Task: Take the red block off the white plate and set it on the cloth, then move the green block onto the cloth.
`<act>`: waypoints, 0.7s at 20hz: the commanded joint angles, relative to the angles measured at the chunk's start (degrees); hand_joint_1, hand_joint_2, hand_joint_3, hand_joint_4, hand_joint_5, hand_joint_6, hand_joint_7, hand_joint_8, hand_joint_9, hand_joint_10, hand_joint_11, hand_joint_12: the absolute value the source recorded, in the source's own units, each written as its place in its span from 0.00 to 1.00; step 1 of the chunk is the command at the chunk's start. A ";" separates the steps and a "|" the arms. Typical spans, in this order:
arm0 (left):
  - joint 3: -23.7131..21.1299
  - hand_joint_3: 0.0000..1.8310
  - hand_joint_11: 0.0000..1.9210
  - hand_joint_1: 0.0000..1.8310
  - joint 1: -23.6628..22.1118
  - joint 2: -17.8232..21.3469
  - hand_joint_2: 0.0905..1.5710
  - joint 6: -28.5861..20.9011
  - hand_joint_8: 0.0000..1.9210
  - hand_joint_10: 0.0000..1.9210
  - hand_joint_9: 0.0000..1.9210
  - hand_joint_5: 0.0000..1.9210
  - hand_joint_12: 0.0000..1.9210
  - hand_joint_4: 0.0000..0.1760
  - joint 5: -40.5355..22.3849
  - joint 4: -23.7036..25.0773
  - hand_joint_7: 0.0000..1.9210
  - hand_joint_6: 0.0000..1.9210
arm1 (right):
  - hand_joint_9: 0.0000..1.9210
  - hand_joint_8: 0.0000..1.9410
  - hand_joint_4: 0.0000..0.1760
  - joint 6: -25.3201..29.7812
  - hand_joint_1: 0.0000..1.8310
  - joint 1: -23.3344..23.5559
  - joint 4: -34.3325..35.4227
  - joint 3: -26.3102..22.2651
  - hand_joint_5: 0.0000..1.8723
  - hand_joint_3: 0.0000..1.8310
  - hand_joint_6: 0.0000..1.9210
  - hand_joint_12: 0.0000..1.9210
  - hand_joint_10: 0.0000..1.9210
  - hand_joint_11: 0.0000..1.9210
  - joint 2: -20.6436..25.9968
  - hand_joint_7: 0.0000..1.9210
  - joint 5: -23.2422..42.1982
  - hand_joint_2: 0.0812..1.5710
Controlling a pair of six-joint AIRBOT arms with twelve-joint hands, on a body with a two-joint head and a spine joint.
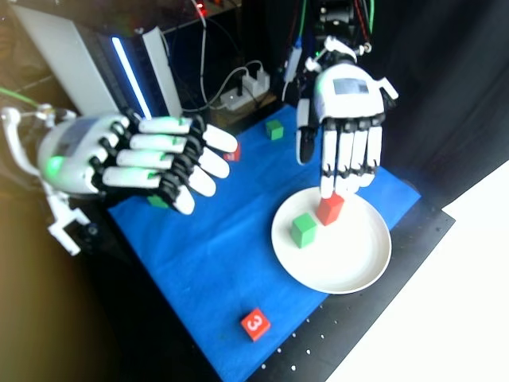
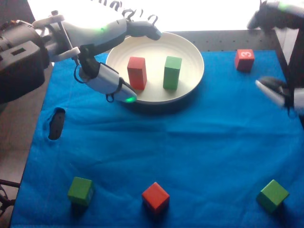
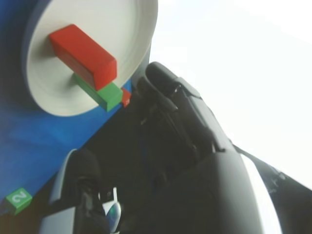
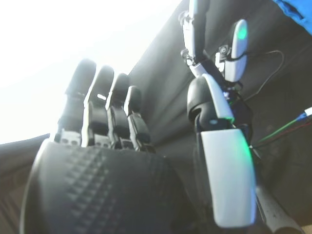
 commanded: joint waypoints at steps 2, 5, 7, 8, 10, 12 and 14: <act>0.38 0.01 0.00 0.48 -0.89 -0.54 0.50 0.12 0.01 0.14 0.10 0.18 0.59 0.48 -6.35 -0.44 0.16 0.03 | 0.30 0.55 0.00 -0.06 0.55 0.88 -1.63 0.05 0.27 0.37 0.52 0.95 0.70 0.24 -0.22 0.33 -6.95 0.28; 0.62 0.00 0.00 0.48 -1.00 -0.69 0.51 0.63 0.00 0.10 0.11 0.17 0.57 0.57 -6.43 -0.97 0.16 0.01 | 0.30 0.57 0.00 -0.06 0.56 0.88 -1.63 0.05 0.29 0.37 0.51 0.95 0.72 0.25 -0.40 0.33 -6.95 0.28; 0.78 0.00 0.00 0.48 -1.06 -1.21 0.52 5.58 0.01 0.10 0.12 0.18 0.57 0.48 -5.86 -4.15 0.17 0.02 | 0.32 0.57 0.00 -0.06 0.57 0.88 -1.63 0.05 0.30 0.36 0.49 0.94 0.72 0.29 -0.57 0.33 -6.95 0.29; 1.42 0.00 0.00 0.48 -1.22 -1.93 0.52 6.23 0.01 0.11 0.13 0.18 0.57 0.36 -5.29 -4.55 0.19 0.02 | 0.31 0.57 0.00 -0.06 0.57 0.88 -1.62 0.05 0.30 0.36 0.49 0.94 0.74 0.29 -0.57 0.33 -6.95 0.29; 3.28 0.00 0.00 0.53 -1.62 -3.62 0.52 6.23 0.01 0.11 0.18 0.22 0.61 0.00 -3.84 -5.05 0.22 0.02 | 0.30 0.59 0.00 -0.06 0.55 0.87 -1.62 0.09 0.29 0.36 0.50 0.95 0.75 0.30 -0.74 0.31 -6.95 0.31; 5.59 0.00 0.00 0.54 -1.73 -5.55 0.52 6.23 0.01 0.12 0.21 0.24 0.67 0.00 -2.56 -6.13 0.24 0.02 | 0.29 0.60 0.00 -0.06 0.55 0.86 -1.62 0.16 0.28 0.36 0.51 0.95 0.75 0.29 -0.92 0.30 -6.95 0.32; 7.19 0.00 0.00 0.53 -1.89 -6.83 0.54 6.23 0.02 0.23 0.22 0.26 0.76 0.00 -1.41 -6.84 0.28 0.01 | 0.28 0.59 0.00 -0.06 0.55 0.87 -1.62 0.26 0.27 0.36 0.51 0.95 0.75 0.25 -1.02 0.29 -6.85 0.33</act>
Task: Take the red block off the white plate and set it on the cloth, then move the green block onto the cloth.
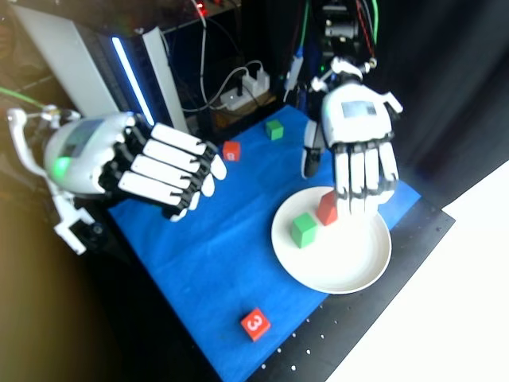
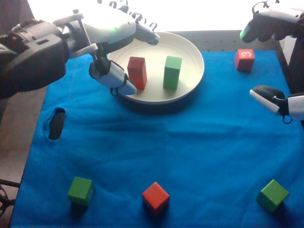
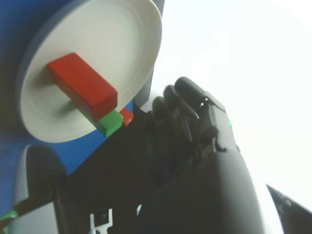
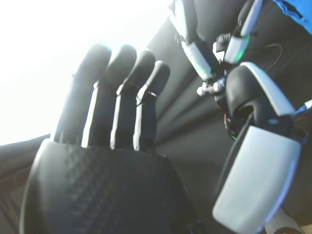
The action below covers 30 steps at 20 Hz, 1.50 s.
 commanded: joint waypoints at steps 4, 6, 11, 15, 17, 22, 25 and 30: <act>3.37 0.00 0.06 0.55 -0.96 -2.65 0.54 0.29 0.03 0.37 0.20 0.29 0.75 0.00 -3.46 -1.52 0.30 0.01 | 0.28 0.57 0.00 -0.05 0.57 0.87 -1.55 0.23 0.27 0.33 0.51 0.93 0.74 0.26 -0.07 0.29 -6.74 0.34; 4.49 0.00 0.10 0.52 -0.90 -3.59 0.54 0.29 0.03 0.42 0.21 0.31 0.79 0.00 -2.76 -2.01 0.32 0.01 | 0.28 0.56 0.00 -0.05 0.58 0.87 -1.55 0.24 0.27 0.31 0.50 0.93 0.74 0.26 -0.07 0.30 -6.74 0.35; 7.00 0.00 0.15 0.56 0.07 -5.73 0.55 0.27 0.07 0.55 0.21 0.35 0.83 0.00 -1.40 -3.51 0.37 0.02 | 0.29 0.55 0.00 -0.05 0.56 0.88 -1.48 0.32 0.28 0.31 0.49 0.93 0.73 0.29 -0.06 0.31 -6.74 0.37; 8.95 0.00 0.15 0.60 0.87 -7.26 0.59 0.27 0.26 0.58 0.23 0.40 0.86 0.00 -0.64 -4.96 0.33 0.01 | 0.30 0.54 0.00 -0.05 0.59 0.88 -1.43 0.34 0.30 0.28 0.49 0.92 0.72 0.28 -0.05 0.33 -6.75 0.39; 9.39 0.01 0.20 0.61 1.16 -7.53 0.64 0.26 0.32 0.60 0.28 0.44 0.86 0.00 -0.69 -5.73 0.35 0.03 | 0.30 0.55 0.00 -0.05 0.61 0.88 -1.40 0.38 0.31 0.28 0.50 0.92 0.73 0.31 -0.05 0.33 -6.75 0.38; 9.17 0.00 0.36 0.67 1.16 -7.48 0.76 0.19 0.79 0.83 0.40 0.40 1.00 0.00 -1.74 -5.89 0.43 0.57 | 0.30 0.55 0.00 -0.05 0.61 0.84 -1.23 0.37 0.31 0.28 0.50 0.92 0.72 0.29 -0.10 0.34 -6.75 0.39; 8.69 0.00 0.31 0.72 1.12 -7.06 0.76 0.13 0.76 0.83 0.37 0.42 0.96 0.00 -2.56 -5.94 0.38 0.58 | 0.30 0.53 0.00 -0.05 0.64 0.80 -1.14 0.38 0.31 0.29 0.52 0.93 0.69 0.27 -0.17 0.34 -6.75 0.37; 5.91 0.00 0.34 0.74 0.79 -4.71 0.75 -0.10 0.67 0.77 0.41 0.41 0.86 0.00 -5.63 -5.98 0.40 0.62 | 0.30 0.53 0.00 -0.05 0.62 0.74 -0.97 0.40 0.31 0.29 0.51 0.91 0.70 0.30 -0.24 0.34 -6.74 0.38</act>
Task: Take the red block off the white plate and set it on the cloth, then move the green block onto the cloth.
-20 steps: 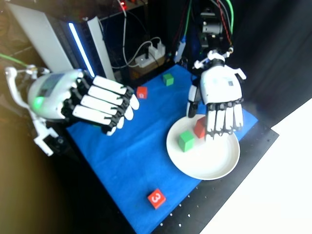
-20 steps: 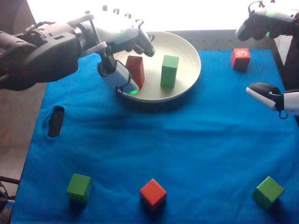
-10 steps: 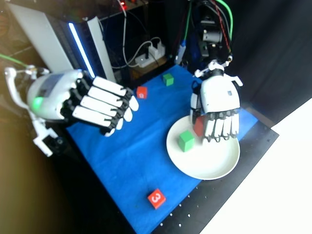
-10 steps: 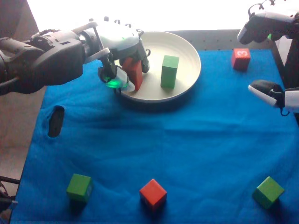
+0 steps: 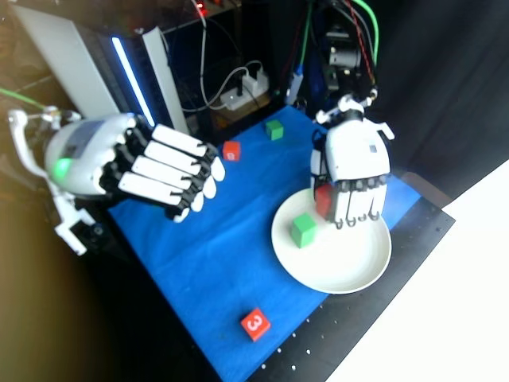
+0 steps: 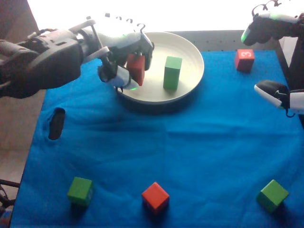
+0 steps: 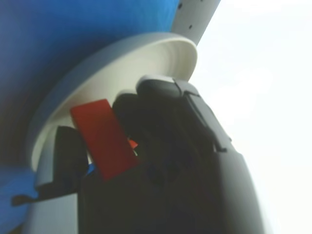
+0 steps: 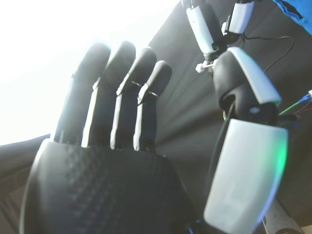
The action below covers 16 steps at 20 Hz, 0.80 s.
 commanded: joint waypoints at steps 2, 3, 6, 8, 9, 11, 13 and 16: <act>-1.77 0.00 0.34 0.73 -0.96 2.04 0.75 0.11 0.67 0.76 0.42 0.39 0.84 0.00 -9.51 0.18 0.39 0.67 | 0.30 0.53 0.00 -0.05 0.63 0.65 -0.99 0.18 0.31 0.30 0.50 0.91 0.70 0.28 -0.13 0.34 -6.72 0.37; -3.45 0.00 0.35 0.74 -1.05 3.46 0.75 0.11 0.67 0.76 0.42 0.39 0.84 0.00 -10.83 0.47 0.39 0.66 | 0.31 0.53 0.00 -0.05 0.62 0.58 -0.87 0.17 0.31 0.31 0.50 0.91 0.69 0.30 -0.13 0.34 -6.72 0.37; -8.37 0.00 0.32 0.73 -1.04 7.85 0.77 0.10 0.72 0.81 0.39 0.37 0.91 0.00 -14.76 1.72 0.38 0.66 | 0.31 0.54 0.00 -0.05 0.63 0.53 -0.61 0.11 0.32 0.32 0.49 0.93 0.73 0.31 -0.13 0.34 -6.72 0.36; -13.03 0.00 0.30 0.73 -0.14 11.51 0.76 0.08 0.71 0.80 0.38 0.38 0.90 0.00 -18.25 3.56 0.40 0.65 | 0.31 0.54 0.00 -0.05 0.63 0.53 -0.32 0.01 0.33 0.33 0.50 0.96 0.73 0.30 -0.12 0.35 -6.72 0.35; -15.15 0.00 0.29 0.74 0.64 13.12 0.75 0.08 0.66 0.77 0.39 0.38 0.89 0.00 -19.97 4.31 0.43 0.66 | 0.30 0.52 0.00 -0.05 0.62 0.52 -0.18 -0.03 0.33 0.33 0.49 0.95 0.72 0.28 -0.12 0.35 -6.72 0.35; -19.31 0.00 0.22 0.65 2.20 16.45 0.77 0.07 0.66 0.67 0.34 0.39 0.90 0.00 -23.85 5.90 0.41 0.71 | 0.33 0.53 0.00 -0.05 0.63 0.51 0.13 -0.16 0.34 0.34 0.48 0.92 0.73 0.34 -0.06 0.36 -6.72 0.34; -23.23 0.00 0.27 0.71 4.27 19.33 0.76 0.05 0.71 0.78 0.37 0.41 0.96 0.00 -27.32 6.86 0.42 0.59 | 0.34 0.50 0.00 -0.05 0.61 0.49 0.28 -0.25 0.34 0.33 0.46 0.89 0.70 0.34 -0.01 0.36 -6.72 0.35; -28.17 0.00 0.36 0.74 7.86 22.59 0.74 -0.24 0.68 0.78 0.42 0.39 0.89 0.00 -31.82 8.13 0.44 0.57 | 0.34 0.50 0.00 -0.05 0.62 0.46 0.60 -0.40 0.33 0.31 0.46 0.90 0.71 0.35 0.18 0.36 -6.72 0.36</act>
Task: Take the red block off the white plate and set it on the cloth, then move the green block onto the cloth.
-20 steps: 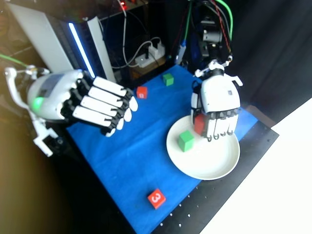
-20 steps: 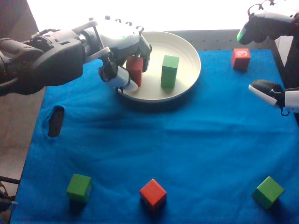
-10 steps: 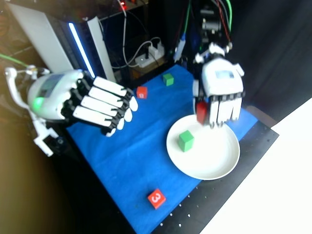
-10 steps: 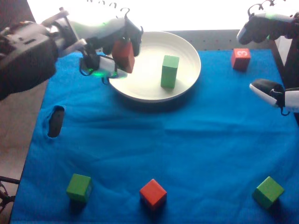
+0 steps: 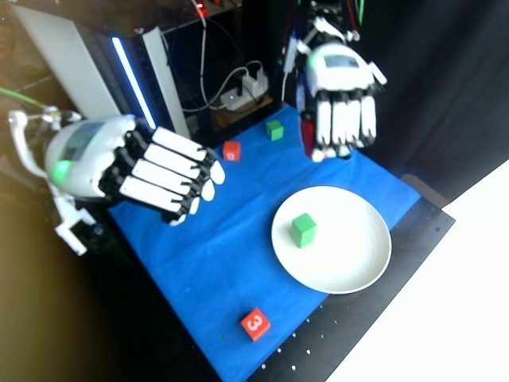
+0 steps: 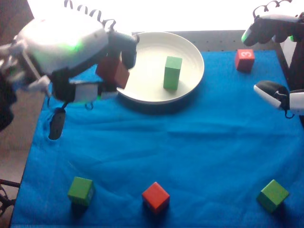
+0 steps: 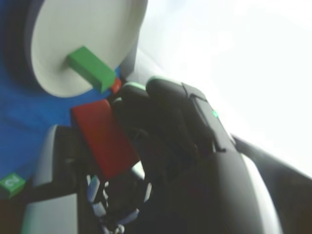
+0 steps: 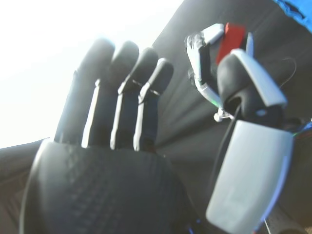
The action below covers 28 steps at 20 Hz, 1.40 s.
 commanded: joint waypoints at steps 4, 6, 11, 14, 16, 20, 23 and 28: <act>-3.53 0.00 0.32 0.73 2.08 2.07 0.78 -3.09 0.77 0.84 0.36 0.34 0.88 0.00 -11.58 3.54 0.38 0.64 | 0.35 0.51 0.00 -0.05 0.64 0.22 -0.31 -0.44 0.33 0.30 0.46 0.90 0.71 0.34 0.54 0.37 -6.73 0.36; -3.86 0.00 0.30 0.73 3.93 2.59 0.78 -9.02 0.74 0.81 0.37 0.34 0.83 0.00 -12.75 5.63 0.38 0.67 | 0.34 0.53 0.00 -0.05 0.65 0.20 -0.15 -0.53 0.33 0.28 0.46 0.90 0.72 0.34 0.59 0.36 -6.73 0.36; -4.55 0.00 0.22 0.72 7.53 2.79 0.79 -13.91 0.75 0.83 0.33 0.34 0.82 0.00 -13.49 6.74 0.37 0.75 | 0.36 0.52 0.00 -0.05 0.62 0.14 0.12 -0.64 0.34 0.28 0.44 0.90 0.71 0.35 0.71 0.37 -6.73 0.38; -5.24 0.00 0.20 0.72 9.08 2.76 0.80 -13.93 0.78 0.86 0.33 0.33 0.86 0.00 -12.75 6.73 0.35 0.73 | 0.35 0.51 0.00 -0.05 0.61 0.14 0.20 -0.73 0.34 0.29 0.44 0.90 0.71 0.35 0.81 0.37 -6.73 0.37; -5.45 0.00 0.19 0.72 9.58 2.70 0.80 -13.93 0.78 0.86 0.32 0.33 0.86 0.00 -11.42 6.74 0.36 0.73 | 0.34 0.51 0.00 -0.05 0.62 0.14 0.27 -0.77 0.34 0.29 0.44 0.91 0.72 0.35 0.82 0.36 -6.73 0.37; -5.45 0.00 0.18 0.72 9.76 2.70 0.79 -13.93 0.75 0.82 0.33 0.34 0.83 0.00 -8.87 7.32 0.39 0.73 | 0.33 0.53 0.00 -0.05 0.64 0.14 0.28 -0.76 0.33 0.28 0.44 0.91 0.73 0.34 0.83 0.35 -6.73 0.38; -5.31 0.00 0.16 0.61 9.86 2.45 0.80 -13.93 0.75 0.60 0.29 0.31 0.80 0.00 -7.04 7.70 0.39 0.77 | 0.32 0.51 0.00 -0.05 0.64 0.14 0.28 -0.75 0.34 0.26 0.41 0.91 0.73 0.33 0.83 0.35 -6.73 0.40; -4.68 0.00 0.06 0.41 9.89 1.43 0.68 -13.92 0.12 0.30 0.22 0.26 0.71 0.00 -4.68 8.21 0.30 0.23 | 0.34 0.50 0.00 -0.05 0.63 0.14 0.28 -0.72 0.35 0.23 0.40 0.88 0.72 0.36 0.83 0.36 -6.73 0.42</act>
